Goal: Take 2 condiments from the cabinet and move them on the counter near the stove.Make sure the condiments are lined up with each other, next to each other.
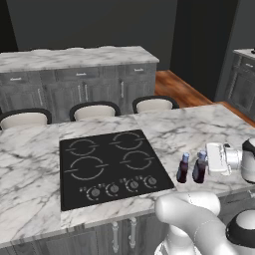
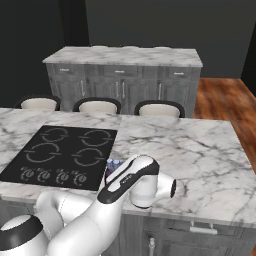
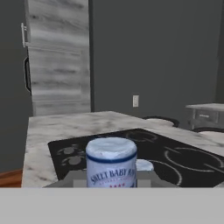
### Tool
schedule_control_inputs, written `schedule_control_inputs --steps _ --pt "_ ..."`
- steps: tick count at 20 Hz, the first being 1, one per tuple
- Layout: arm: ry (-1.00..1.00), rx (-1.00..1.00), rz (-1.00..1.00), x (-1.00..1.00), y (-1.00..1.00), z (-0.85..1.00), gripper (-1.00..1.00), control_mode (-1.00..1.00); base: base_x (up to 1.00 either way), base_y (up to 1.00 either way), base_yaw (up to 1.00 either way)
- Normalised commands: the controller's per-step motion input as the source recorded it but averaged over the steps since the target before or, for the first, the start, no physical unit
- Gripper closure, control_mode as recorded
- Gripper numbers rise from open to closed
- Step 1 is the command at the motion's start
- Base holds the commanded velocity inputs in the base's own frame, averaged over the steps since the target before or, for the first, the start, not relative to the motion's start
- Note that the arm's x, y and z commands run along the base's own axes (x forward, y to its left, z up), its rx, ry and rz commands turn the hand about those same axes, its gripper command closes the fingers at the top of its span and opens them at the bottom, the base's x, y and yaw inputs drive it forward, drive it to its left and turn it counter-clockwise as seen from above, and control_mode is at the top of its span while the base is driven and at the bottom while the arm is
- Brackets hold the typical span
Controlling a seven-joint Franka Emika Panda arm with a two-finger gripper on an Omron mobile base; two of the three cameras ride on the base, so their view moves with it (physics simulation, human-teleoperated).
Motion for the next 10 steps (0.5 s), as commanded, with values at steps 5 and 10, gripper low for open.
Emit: schedule_control_inputs --steps 5,10 --pt "0.00 0.00 0.00 0.09 0.00 -0.08 1.00 -1.00 0.00 0.00 0.00" --pt "-0.01 0.00 0.00 0.07 0.00 -0.10 1.00 -1.00 0.00 0.00 0.00"
